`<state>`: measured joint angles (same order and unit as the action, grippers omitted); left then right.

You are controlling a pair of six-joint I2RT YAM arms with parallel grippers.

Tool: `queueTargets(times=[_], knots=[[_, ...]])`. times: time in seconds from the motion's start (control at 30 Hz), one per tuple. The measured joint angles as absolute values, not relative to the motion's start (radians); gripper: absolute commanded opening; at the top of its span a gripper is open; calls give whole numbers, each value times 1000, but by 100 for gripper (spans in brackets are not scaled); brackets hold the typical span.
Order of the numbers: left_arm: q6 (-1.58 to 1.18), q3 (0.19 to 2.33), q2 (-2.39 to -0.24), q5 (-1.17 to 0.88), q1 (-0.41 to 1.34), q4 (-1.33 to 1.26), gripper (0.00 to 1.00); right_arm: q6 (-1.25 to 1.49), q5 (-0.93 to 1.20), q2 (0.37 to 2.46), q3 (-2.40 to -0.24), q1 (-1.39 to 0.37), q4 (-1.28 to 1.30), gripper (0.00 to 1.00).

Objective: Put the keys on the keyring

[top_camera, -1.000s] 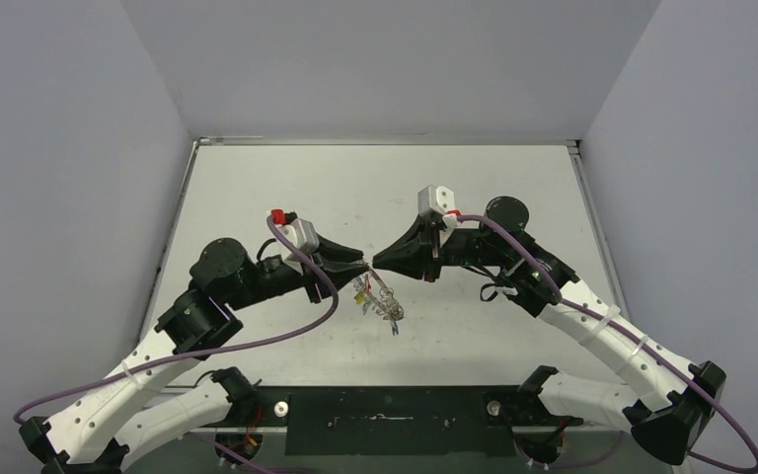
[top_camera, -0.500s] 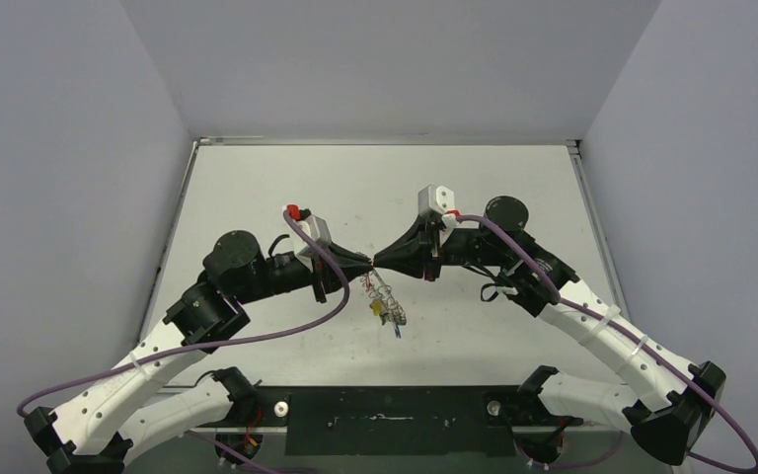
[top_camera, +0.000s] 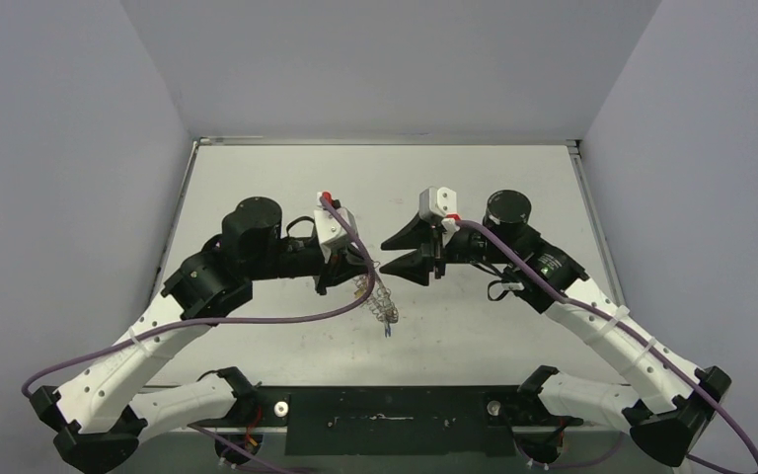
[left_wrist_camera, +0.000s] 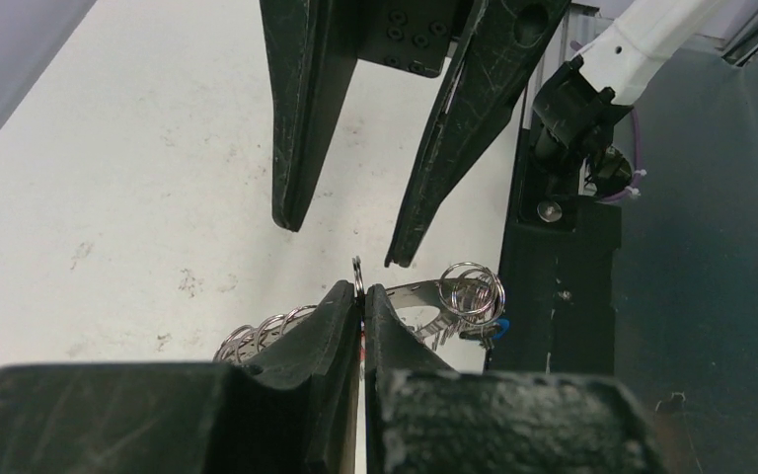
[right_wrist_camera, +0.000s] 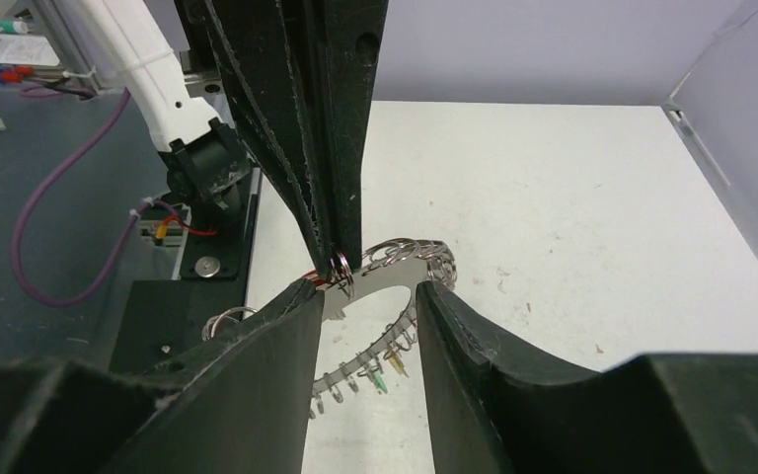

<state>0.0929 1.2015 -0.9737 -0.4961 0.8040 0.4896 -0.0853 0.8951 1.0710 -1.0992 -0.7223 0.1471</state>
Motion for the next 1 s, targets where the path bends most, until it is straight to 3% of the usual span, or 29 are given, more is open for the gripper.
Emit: queueTargets(times=[0.3, 0.6, 1.0], knots=[[280, 1475, -1137, -551, 804, 822, 0, -170, 933, 1084, -1146, -712, 235, 29], [368, 1568, -1212, -559, 804, 983, 0, -164, 965, 1128, -1148, -717, 236, 28], [382, 1572, -1217, -567, 804, 1007, 0, -149, 974, 1134, -1148, -741, 218, 34]])
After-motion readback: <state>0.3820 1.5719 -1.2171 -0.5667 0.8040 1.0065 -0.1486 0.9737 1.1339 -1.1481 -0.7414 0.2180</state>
